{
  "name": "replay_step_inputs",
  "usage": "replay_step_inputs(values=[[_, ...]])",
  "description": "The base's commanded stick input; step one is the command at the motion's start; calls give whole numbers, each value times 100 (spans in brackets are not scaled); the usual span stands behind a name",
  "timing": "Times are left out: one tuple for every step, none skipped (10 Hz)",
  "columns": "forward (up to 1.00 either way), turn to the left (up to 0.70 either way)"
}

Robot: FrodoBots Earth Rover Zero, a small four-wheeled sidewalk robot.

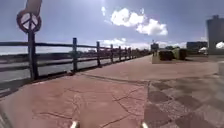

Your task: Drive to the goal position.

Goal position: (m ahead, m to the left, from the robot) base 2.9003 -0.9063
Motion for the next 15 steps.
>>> replay_step_inputs(values=[[85,0],[85,-1],[85,-9],[85,-34],[85,-34],[85,-4],[85,0],[85,0],[85,0],[85,0],[85,0],[85,0],[85,0],[85,-10],[85,-28]])
